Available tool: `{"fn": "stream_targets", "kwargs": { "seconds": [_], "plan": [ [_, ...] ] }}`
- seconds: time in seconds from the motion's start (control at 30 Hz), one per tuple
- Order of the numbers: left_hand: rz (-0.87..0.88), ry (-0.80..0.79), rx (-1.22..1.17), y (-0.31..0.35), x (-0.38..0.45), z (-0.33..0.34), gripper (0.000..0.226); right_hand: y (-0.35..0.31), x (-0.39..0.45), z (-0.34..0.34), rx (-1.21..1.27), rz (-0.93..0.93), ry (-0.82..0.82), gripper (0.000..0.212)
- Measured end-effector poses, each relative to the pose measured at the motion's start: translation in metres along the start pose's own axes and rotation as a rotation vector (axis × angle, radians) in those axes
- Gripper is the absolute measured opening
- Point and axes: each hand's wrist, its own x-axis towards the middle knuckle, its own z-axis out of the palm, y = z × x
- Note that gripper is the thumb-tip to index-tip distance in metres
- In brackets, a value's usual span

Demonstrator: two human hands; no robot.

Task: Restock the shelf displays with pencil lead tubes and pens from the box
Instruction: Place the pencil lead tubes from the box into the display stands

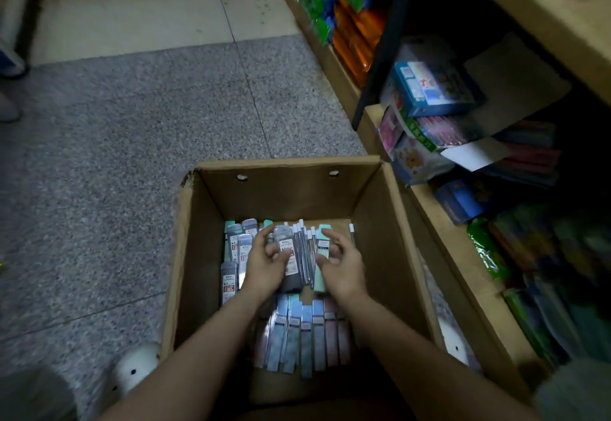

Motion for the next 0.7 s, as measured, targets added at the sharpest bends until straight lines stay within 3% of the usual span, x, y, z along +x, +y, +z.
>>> {"fn": "stream_targets", "kwargs": {
  "seconds": [0.13, 0.33, 0.7],
  "plan": [
    [0.051, -0.059, -0.119, 0.047, -0.022, 0.003, 0.028, -0.038, -0.017, -0.023, 0.022, -0.171, -0.104, 0.079],
    [0.203, -0.304, -0.113, 0.129, -0.069, 0.022, 0.029, -0.105, -0.055, -0.084, -0.146, -0.366, -0.017, 0.061],
    [0.510, -0.593, -0.006, 0.238, -0.155, 0.101, 0.028, -0.216, -0.164, -0.229, -0.531, -0.654, 0.335, 0.035]
  ]
}}
